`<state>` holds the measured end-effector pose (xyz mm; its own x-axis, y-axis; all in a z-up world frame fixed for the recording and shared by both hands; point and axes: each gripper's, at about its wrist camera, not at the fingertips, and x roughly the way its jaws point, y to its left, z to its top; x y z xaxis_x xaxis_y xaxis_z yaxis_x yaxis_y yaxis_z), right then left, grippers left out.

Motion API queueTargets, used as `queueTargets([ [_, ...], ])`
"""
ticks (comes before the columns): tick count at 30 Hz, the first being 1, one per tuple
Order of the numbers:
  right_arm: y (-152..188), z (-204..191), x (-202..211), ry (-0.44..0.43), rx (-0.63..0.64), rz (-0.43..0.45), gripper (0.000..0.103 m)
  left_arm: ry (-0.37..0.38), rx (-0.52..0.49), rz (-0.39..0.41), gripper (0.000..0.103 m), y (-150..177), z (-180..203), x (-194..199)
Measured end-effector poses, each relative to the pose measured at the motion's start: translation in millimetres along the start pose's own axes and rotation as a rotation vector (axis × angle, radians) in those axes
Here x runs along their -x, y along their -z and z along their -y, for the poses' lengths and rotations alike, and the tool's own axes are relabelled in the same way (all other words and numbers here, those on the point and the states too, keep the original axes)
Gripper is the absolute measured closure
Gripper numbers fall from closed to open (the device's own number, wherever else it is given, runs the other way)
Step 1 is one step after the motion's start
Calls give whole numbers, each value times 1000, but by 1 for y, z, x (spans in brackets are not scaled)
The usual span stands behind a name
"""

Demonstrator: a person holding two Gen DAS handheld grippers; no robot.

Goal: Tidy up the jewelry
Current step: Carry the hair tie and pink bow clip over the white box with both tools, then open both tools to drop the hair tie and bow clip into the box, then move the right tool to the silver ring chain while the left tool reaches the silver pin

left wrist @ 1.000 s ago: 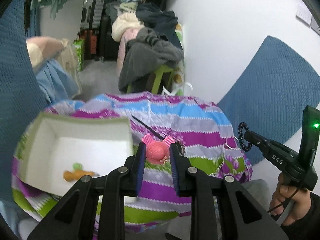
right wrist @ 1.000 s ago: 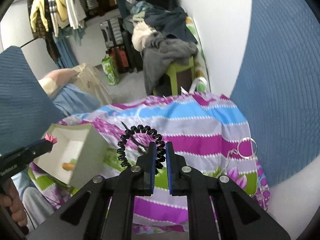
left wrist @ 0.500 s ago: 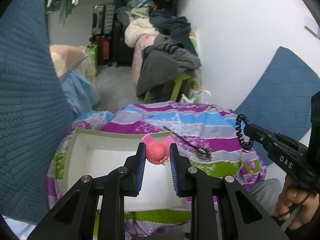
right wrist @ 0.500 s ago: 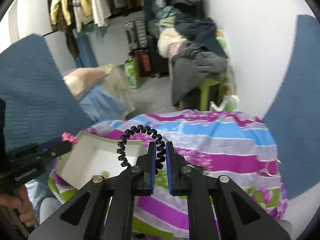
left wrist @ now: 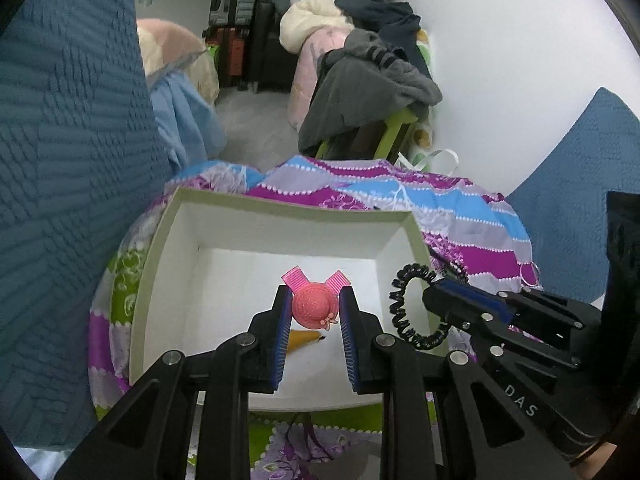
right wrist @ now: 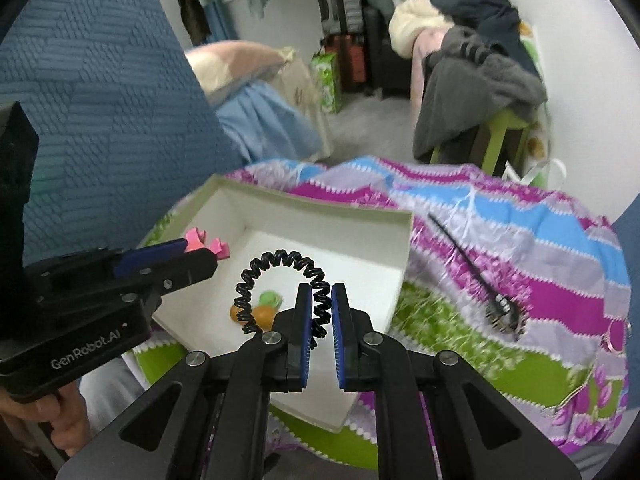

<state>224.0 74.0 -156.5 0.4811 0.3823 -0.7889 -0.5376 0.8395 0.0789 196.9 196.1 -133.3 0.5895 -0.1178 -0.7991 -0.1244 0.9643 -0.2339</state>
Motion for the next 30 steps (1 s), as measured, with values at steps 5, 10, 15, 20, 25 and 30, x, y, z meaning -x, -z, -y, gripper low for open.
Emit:
queueTargets([
  [5, 6, 1, -10, -16, -13, -35, 90, -26, 18, 4, 79, 4, -6, -3],
  [10, 1, 5, 1, -42, -16, -6, 72, -23, 59, 41, 77, -1, -7, 9],
  [15, -10, 8, 35, -45, 5, 68, 68, -49, 53, 88, 43, -5, 2, 29],
  [20, -19, 18, 78, -28, 20, 169, 66, -35, 33, 153, 43, -12, 21, 58],
  [25, -18, 35, 112, 19, 23, 251, 63, 11, 21, 226, 43, -15, 47, 82],
  [30, -9, 59, 137, 65, 8, 305, 63, 56, 1, 256, 43, -13, 75, 87],
])
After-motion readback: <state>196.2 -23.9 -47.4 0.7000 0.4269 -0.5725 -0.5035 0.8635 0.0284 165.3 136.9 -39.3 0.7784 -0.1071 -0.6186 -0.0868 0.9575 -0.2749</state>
